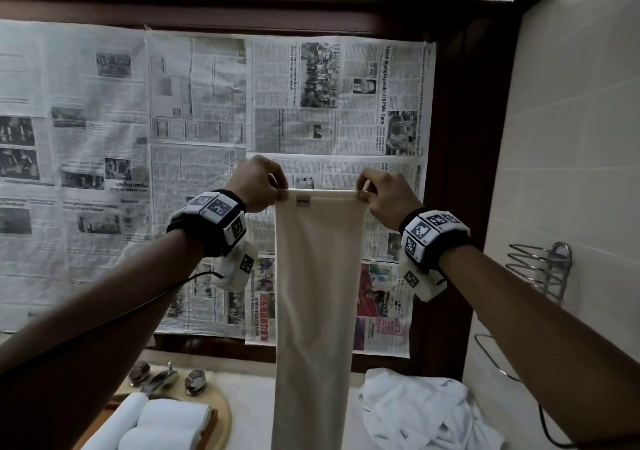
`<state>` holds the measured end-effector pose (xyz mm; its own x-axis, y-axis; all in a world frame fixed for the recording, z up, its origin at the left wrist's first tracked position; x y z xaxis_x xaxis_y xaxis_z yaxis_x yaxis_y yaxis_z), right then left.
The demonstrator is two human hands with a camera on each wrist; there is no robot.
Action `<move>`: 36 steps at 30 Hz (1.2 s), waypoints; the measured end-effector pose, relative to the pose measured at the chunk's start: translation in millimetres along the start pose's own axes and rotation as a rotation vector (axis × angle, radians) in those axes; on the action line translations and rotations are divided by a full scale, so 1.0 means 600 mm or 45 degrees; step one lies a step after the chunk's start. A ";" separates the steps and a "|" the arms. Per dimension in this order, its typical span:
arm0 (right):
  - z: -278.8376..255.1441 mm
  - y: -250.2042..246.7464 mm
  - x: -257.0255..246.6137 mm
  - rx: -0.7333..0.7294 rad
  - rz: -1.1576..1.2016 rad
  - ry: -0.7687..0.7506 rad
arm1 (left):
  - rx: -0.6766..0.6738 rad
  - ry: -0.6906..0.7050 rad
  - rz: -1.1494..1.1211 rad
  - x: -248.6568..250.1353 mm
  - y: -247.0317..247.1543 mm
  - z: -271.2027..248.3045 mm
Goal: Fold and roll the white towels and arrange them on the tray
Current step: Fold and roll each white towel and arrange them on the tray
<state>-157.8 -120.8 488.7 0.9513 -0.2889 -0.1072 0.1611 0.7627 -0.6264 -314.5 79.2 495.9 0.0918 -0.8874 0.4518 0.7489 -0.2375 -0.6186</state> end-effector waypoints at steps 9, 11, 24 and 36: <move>-0.041 -0.033 -0.013 0.035 0.029 0.102 | 0.008 0.052 -0.086 0.032 -0.017 -0.049; -0.057 -0.045 -0.020 0.080 0.102 0.151 | -0.047 0.007 -0.276 0.036 -0.025 -0.066; -0.148 -0.046 -0.068 0.213 0.588 0.278 | -0.108 -0.033 -0.768 0.063 -0.028 -0.192; -0.352 0.166 0.013 -0.281 0.458 0.509 | -0.474 -0.369 -0.628 -0.077 0.181 -0.322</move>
<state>-189.7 -169.6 262.3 0.7562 -0.2627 -0.5993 -0.2532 0.7271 -0.6381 -364.0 18.2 283.7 0.0087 -0.5110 0.8595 0.4775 -0.7531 -0.4526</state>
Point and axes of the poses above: each hand's wrist, its own z-axis towards the middle knuckle, its own y-axis out of the palm, x = y × z, the point moved 3 cm from there along z, towards the middle knuckle, and after that the axes turned 1 degree about -y, right-handed, at the moved point
